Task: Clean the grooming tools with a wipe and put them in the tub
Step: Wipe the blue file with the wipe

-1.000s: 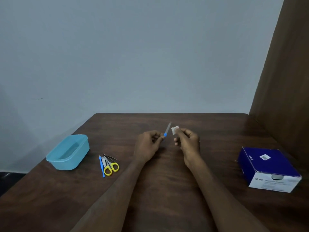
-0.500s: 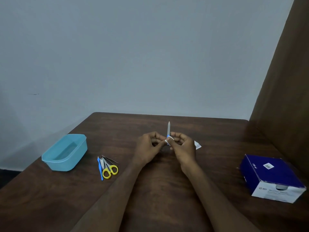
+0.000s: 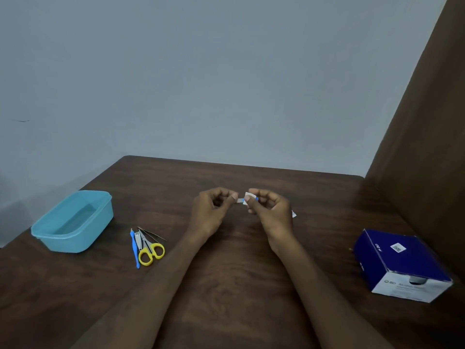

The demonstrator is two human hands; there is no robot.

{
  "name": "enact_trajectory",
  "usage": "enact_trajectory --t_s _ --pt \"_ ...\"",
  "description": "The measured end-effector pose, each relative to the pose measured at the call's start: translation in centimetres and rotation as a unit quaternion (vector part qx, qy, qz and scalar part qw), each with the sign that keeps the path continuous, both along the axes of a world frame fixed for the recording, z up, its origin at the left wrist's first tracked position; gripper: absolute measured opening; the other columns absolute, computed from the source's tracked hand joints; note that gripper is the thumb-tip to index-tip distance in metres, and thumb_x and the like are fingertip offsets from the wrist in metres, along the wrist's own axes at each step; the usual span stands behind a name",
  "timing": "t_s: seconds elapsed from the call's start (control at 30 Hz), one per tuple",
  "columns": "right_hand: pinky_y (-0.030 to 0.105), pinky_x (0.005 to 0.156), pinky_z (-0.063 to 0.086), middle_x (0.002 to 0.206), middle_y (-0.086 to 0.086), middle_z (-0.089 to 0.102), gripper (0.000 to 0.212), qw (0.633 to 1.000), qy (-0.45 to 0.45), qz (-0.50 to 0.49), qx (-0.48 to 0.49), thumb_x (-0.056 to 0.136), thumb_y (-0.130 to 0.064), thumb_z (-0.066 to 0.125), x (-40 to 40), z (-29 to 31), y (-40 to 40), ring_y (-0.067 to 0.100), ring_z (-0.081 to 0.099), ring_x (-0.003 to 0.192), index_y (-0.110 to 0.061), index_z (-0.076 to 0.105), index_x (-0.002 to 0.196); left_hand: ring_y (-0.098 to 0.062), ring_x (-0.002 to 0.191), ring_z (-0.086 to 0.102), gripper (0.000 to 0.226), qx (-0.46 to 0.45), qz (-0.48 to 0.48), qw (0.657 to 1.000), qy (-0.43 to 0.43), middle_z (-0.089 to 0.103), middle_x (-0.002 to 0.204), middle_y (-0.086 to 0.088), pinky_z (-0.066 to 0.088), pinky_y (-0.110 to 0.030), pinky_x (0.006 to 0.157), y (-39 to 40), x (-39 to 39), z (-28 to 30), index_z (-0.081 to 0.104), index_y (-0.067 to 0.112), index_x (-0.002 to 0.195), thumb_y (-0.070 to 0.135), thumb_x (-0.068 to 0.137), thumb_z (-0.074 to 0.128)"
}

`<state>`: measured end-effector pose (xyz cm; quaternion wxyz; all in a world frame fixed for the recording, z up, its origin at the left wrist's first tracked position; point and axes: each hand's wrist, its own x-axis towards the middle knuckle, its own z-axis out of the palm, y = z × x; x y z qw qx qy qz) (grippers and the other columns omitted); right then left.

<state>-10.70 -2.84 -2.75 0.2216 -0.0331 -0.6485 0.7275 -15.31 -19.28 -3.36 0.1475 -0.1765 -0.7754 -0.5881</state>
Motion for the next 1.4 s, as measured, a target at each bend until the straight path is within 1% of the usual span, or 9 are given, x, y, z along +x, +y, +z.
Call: enact_trajectory --t_s 0.2,0.33,0.5,0.67,0.77,0.9,1.07,1.3,1.4 --pt "0.024 0.075 0.059 0.103 0.001 0.082 0.013 0.995 -0.003 -0.035 -0.095 0.094 -0.008 0.079 -1.0 -0.3 1.2 0.013 0.074 0.086 -0.015 0.080 0.105 -0.008 0.077 0.074 0.009 -0.091 -0.056 0.994 0.006 0.079 0.084 0.015 0.053 -0.018 0.065 0.4 0.1 -0.2 0.084 0.028 0.096 0.036 0.095 0.080" --pt "0.025 0.081 0.060 0.119 -0.004 0.080 0.016 0.999 -0.009 -0.004 -0.053 0.091 -0.002 0.081 -1.0 -0.7 1.2 0.016 0.076 0.106 -0.010 0.079 0.104 -0.005 0.073 0.072 0.007 -0.088 -0.050 0.995 0.007 0.079 0.081 0.015 0.050 -0.015 0.063 0.1 0.3 0.1 0.085 0.026 0.095 0.032 0.095 0.080" --pt "0.027 0.081 0.063 0.103 -0.002 0.083 0.005 0.995 0.006 -0.017 -0.102 0.099 -0.011 0.074 -1.0 -0.4 1.0 0.016 0.077 0.099 -0.012 0.078 0.102 -0.009 0.080 0.075 0.008 -0.099 -0.080 0.992 -0.001 0.080 0.085 0.015 0.060 -0.033 0.075 0.0 0.6 0.6 0.084 0.026 0.094 0.032 0.096 0.079" --pt "0.031 0.091 0.064 0.125 0.000 0.078 0.011 0.998 0.000 -0.003 -0.064 0.097 -0.004 0.074 -0.9 -0.9 1.6 0.013 0.077 0.107 -0.011 0.078 0.105 -0.011 0.077 0.075 0.010 -0.089 -0.058 0.994 -0.016 0.080 0.081 0.013 0.060 -0.043 0.076 0.3 0.4 0.3 0.084 0.026 0.089 0.031 0.095 0.080" --pt "0.027 0.086 0.062 0.119 0.000 0.080 0.013 0.999 0.000 -0.018 -0.040 0.090 -0.005 0.082 -0.7 -0.6 1.7 0.014 0.077 0.100 -0.013 0.081 0.100 -0.009 0.078 0.075 0.010 -0.095 -0.064 0.993 -0.014 0.080 0.083 0.015 0.061 -0.043 0.077 0.5 0.3 0.2 0.084 0.027 0.090 0.033 0.096 0.079" --pt "0.028 0.079 0.063 0.106 0.004 0.082 0.015 0.995 -0.006 -0.035 -0.098 0.102 -0.020 0.071 -0.8 -0.2 1.5 0.014 0.075 0.088 -0.009 0.080 0.106 -0.006 0.074 0.073 0.012 -0.110 -0.067 0.992 -0.013 0.079 0.081 0.017 0.060 -0.037 0.070 0.9 0.0 0.0 0.082 0.031 0.086 0.037 0.095 0.078" --pt "0.025 0.078 0.063 0.109 0.010 0.081 0.016 0.997 -0.003 -0.003 -0.082 0.097 -0.003 0.074 -0.8 -0.3 1.5 0.016 0.078 0.094 -0.013 0.078 0.109 0.000 0.067 0.069 0.015 -0.104 -0.044 0.994 -0.009 0.078 0.078 0.018 0.047 -0.014 0.062 0.8 -0.1 0.1 0.082 0.028 0.083 0.032 0.097 0.078" --pt "0.027 0.077 0.064 0.099 0.012 0.082 0.017 0.993 0.007 -0.041 -0.106 0.102 -0.021 0.071 -0.9 -0.1 1.3 0.019 0.076 0.085 -0.008 0.078 0.110 -0.005 0.072 0.071 0.011 -0.105 -0.067 0.992 -0.003 0.078 0.081 0.020 0.053 -0.023 0.066 0.7 0.2 0.2 0.081 0.031 0.087 0.034 0.097 0.078" --pt "0.026 0.078 0.063 0.102 0.013 0.082 0.013 0.994 0.019 -0.011 -0.104 0.102 -0.009 0.069 -0.8 0.1 1.3 0.019 0.077 0.092 -0.007 0.075 0.113 -0.006 0.072 0.071 0.012 -0.103 -0.056 0.993 -0.001 0.078 0.081 0.019 0.050 -0.018 0.066 0.6 0.1 0.4 0.080 0.030 0.086 0.033 0.097 0.078"
